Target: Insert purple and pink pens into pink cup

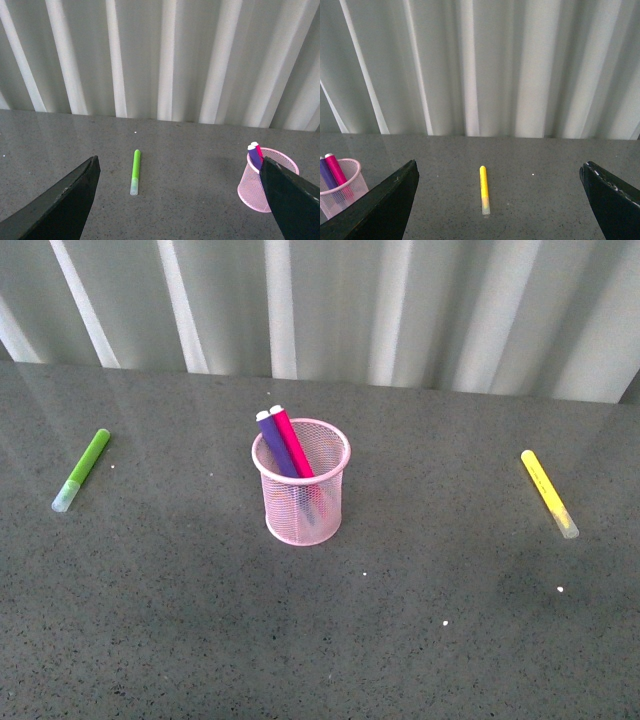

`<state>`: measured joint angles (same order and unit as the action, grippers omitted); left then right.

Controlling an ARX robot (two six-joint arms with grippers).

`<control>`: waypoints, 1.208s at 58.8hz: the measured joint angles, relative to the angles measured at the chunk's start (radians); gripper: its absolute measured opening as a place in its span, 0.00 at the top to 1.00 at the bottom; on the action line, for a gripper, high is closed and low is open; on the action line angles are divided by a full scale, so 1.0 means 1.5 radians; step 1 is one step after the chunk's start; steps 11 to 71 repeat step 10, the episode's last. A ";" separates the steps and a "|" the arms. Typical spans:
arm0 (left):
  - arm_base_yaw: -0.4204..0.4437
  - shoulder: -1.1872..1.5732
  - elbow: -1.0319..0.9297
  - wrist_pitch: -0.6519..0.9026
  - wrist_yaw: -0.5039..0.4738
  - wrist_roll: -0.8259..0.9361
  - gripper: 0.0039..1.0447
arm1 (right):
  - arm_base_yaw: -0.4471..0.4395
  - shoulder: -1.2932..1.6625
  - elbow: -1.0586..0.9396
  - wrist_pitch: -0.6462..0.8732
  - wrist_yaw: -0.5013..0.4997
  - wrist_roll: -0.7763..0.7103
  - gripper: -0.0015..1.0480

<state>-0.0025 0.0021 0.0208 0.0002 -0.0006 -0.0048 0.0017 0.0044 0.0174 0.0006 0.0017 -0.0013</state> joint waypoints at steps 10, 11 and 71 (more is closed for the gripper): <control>0.000 0.000 0.000 0.000 0.000 0.000 0.06 | 0.000 0.000 0.000 0.000 0.000 0.000 0.07; 0.000 0.000 0.000 0.000 0.000 0.000 0.06 | 0.000 0.000 0.000 0.000 0.000 0.000 0.07; 0.000 0.000 0.000 0.000 0.000 0.000 0.06 | 0.000 0.000 0.000 0.000 0.000 0.000 0.07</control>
